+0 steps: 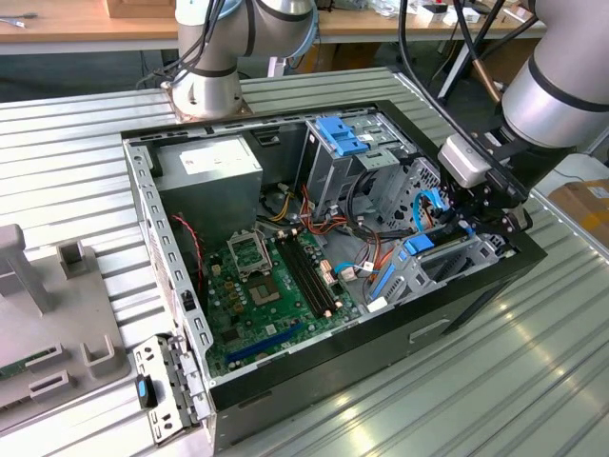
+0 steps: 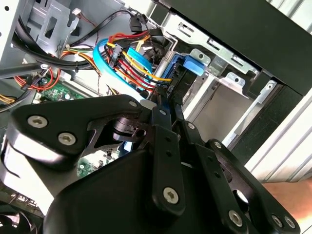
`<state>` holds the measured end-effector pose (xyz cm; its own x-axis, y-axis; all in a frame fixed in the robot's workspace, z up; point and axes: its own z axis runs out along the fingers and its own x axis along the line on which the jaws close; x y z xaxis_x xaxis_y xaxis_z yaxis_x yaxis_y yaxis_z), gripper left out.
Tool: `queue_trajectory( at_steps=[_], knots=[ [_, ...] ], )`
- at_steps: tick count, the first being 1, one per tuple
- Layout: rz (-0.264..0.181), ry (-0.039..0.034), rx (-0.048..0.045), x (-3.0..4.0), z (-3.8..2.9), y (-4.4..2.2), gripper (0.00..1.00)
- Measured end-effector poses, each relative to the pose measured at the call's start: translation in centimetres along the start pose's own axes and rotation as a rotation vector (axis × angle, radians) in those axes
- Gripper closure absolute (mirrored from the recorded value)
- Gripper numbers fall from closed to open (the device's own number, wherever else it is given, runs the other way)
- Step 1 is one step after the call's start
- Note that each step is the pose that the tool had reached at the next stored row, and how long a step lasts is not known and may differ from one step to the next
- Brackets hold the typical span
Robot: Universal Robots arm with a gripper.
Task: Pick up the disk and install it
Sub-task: 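Insert the first disk wire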
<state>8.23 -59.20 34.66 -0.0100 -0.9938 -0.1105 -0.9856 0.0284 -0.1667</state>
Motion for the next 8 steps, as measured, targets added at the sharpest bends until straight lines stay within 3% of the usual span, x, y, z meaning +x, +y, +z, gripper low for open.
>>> queue_trajectory(
  at_steps=[2, 8],
  knots=[
    [0.022, 0.0037, 0.0023, 0.0, 0.01, -0.01, 0.84],
    [0.033, 0.0056, 0.0036, -0.06, 0.01, 0.07, 0.84]
  ],
)
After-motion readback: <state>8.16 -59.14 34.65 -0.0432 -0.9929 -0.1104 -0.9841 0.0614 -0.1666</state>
